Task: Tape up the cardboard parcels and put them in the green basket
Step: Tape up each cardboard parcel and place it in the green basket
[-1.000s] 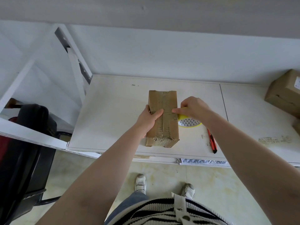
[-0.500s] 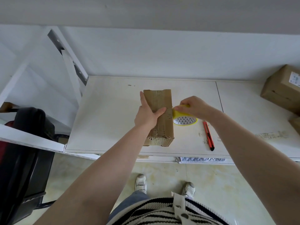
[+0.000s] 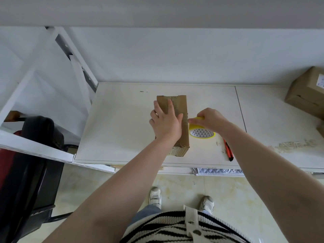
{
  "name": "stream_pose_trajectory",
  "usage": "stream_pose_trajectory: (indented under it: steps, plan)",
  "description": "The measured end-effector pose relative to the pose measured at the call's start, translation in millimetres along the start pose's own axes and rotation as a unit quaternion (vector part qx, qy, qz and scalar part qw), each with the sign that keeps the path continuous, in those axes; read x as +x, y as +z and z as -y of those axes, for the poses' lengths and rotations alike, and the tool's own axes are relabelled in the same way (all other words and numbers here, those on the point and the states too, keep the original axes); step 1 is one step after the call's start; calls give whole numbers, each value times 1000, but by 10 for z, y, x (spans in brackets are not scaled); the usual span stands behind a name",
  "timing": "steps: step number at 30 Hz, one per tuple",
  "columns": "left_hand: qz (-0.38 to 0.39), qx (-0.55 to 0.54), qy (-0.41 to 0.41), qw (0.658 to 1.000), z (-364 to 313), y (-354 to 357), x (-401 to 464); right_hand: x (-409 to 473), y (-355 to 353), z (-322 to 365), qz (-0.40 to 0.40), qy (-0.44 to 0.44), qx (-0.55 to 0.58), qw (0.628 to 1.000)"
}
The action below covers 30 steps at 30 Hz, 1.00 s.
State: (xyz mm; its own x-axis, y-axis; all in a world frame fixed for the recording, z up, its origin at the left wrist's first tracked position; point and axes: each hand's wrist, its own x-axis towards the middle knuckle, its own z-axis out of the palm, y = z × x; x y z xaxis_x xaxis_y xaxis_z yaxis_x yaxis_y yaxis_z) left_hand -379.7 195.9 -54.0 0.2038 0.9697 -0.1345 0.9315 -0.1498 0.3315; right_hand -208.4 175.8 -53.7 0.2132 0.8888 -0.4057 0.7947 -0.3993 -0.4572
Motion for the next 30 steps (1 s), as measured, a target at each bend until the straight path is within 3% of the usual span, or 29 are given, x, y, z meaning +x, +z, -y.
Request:
stream_pose_trajectory:
  steps: [4,10,14,16,19,24,28,30]
  plan:
    - [34,23,-24,999,-6,54,-15,-15,32,-22,-6,-5,-1,1000]
    - [57,-49,-55,996,20,-26,64,-120,-42,-180,14,-40,112,993]
    - [48,-146,-60,986,92,-103,101,-182,-191,-59,-9,-67,59,996]
    - [58,-254,-64,963,140,-128,103,-196,-304,74,-36,-75,0,997]
    - [104,-451,-97,881,216,-143,85,-179,-478,283,-70,-72,-74,992]
    - [233,-558,-123,787,478,-96,114,-131,-390,572,-49,-73,-119,989]
    - [256,-551,-174,775,582,-104,235,-83,-234,832,-60,-80,-133,986]
    - [240,-534,-184,790,552,-88,242,-61,-183,933,-58,-91,-152,982]
